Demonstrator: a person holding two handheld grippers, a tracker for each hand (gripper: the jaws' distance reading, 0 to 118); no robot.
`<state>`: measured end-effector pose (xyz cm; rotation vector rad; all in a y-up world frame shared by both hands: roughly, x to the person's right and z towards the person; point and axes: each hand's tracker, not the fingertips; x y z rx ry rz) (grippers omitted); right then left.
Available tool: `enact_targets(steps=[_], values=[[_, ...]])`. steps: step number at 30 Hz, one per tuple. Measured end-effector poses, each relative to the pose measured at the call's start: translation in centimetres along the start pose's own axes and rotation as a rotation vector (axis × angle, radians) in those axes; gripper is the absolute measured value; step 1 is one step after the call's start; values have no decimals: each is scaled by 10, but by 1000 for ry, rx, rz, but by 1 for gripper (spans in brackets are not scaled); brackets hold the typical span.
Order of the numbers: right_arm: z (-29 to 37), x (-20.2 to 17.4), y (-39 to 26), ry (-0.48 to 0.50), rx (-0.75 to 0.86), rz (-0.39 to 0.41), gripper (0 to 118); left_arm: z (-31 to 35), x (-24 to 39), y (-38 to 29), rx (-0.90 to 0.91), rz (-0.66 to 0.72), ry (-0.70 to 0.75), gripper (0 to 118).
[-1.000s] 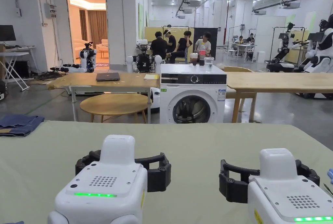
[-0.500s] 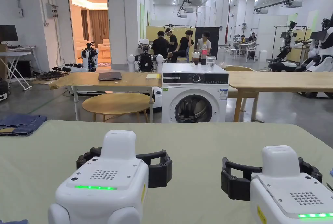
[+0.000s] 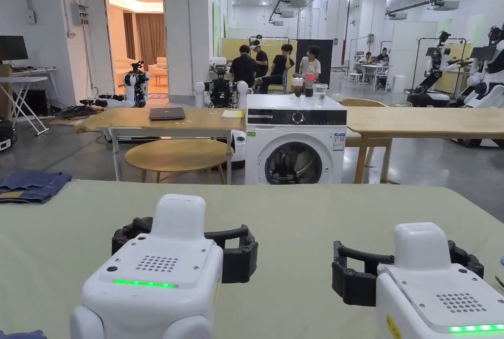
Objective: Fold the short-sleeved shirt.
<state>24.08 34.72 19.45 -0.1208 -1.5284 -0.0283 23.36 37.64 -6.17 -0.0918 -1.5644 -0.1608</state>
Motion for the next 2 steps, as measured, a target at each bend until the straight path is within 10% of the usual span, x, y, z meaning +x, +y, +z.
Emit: enact_targets(steps=[2], values=[[-1, 0, 0, 0, 0, 0, 118, -2, 1, 1, -5, 8, -4, 118]])
